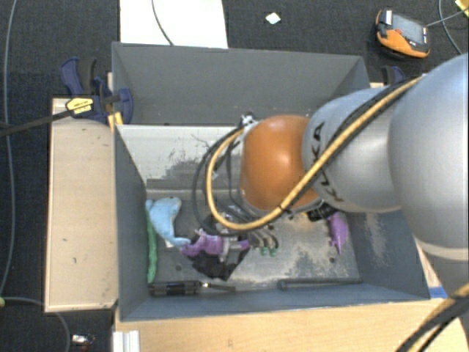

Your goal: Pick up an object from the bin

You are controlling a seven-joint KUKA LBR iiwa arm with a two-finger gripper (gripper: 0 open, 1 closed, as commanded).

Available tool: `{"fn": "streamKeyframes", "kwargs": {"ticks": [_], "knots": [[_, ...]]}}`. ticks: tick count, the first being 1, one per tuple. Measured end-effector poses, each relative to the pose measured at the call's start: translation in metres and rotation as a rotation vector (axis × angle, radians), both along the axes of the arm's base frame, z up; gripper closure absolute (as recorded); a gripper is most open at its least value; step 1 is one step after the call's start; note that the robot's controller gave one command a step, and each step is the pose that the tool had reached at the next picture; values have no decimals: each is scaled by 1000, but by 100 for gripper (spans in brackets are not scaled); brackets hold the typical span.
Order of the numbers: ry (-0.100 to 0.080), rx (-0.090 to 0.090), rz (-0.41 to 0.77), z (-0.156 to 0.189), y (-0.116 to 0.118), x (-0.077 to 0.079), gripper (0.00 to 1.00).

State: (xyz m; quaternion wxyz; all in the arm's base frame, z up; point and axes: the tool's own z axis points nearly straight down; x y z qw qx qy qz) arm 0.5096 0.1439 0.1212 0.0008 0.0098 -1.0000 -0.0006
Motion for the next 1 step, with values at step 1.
{"fn": "streamKeyframes", "kwargs": {"ticks": [1], "knots": [[-5, 1, -1, 34, 0, 1, 100]]}}
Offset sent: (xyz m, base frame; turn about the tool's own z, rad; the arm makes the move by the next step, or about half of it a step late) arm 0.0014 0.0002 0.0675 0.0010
